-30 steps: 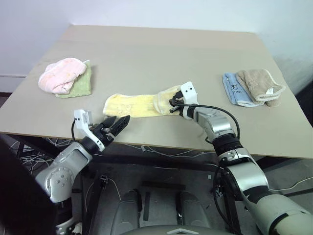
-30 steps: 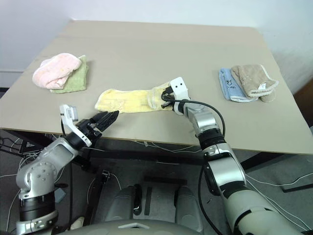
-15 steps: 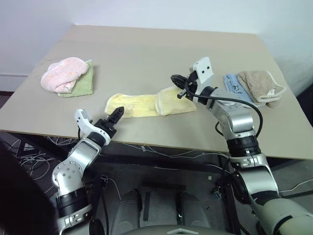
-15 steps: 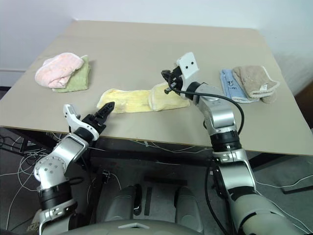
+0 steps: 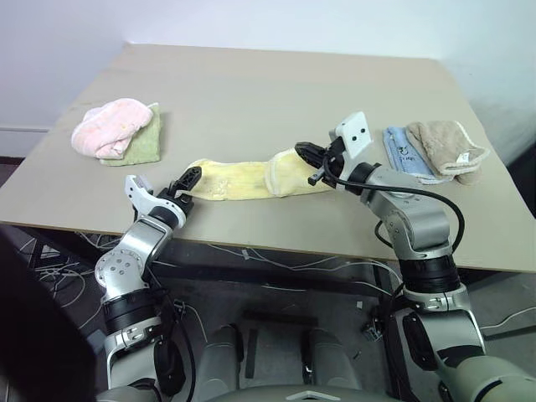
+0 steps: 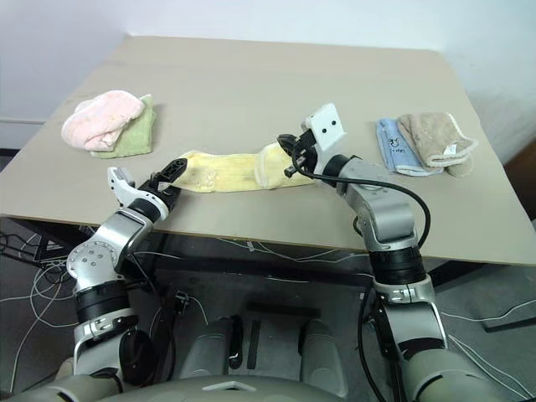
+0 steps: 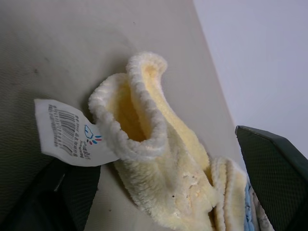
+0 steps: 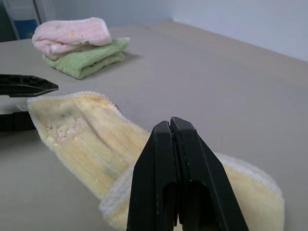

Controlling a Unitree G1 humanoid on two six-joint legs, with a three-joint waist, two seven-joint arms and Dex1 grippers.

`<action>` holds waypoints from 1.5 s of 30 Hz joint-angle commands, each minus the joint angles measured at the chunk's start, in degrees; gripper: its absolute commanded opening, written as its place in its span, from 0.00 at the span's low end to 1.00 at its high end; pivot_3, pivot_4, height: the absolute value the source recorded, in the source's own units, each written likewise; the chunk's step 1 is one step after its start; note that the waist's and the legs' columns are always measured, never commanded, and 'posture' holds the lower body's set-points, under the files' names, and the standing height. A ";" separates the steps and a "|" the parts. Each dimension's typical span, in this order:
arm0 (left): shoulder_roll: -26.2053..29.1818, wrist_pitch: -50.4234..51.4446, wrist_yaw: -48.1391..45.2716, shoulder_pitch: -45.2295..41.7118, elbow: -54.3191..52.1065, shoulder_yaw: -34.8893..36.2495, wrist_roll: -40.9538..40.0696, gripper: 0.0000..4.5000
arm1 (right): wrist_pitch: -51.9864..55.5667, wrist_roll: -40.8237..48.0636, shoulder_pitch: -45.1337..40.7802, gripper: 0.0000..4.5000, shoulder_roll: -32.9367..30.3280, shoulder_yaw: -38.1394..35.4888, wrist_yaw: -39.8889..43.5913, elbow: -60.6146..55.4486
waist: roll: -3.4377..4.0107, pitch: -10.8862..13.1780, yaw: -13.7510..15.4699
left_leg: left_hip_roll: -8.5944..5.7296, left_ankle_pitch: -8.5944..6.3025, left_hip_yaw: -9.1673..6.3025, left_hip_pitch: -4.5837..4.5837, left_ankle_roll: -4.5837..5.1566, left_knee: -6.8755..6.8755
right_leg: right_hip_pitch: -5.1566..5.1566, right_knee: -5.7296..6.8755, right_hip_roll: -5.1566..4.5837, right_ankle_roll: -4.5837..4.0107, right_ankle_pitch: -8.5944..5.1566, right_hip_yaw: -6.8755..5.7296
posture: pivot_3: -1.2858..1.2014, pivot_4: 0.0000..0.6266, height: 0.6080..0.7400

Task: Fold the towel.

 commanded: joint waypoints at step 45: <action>13.63 -18.46 -44.17 -14.22 2.96 -41.76 45.59 0.61 | 5.69 1.48 13.15 0.00 -4.10 -3.12 -7.37 -10.04 | -0.24 0.16 1.31 | -0.03 0.05 0.22 -0.32 0.08 -0.70 | -0.24 -0.93 -0.02 0.10 0.08 0.04 | 0.52 0.24 0.91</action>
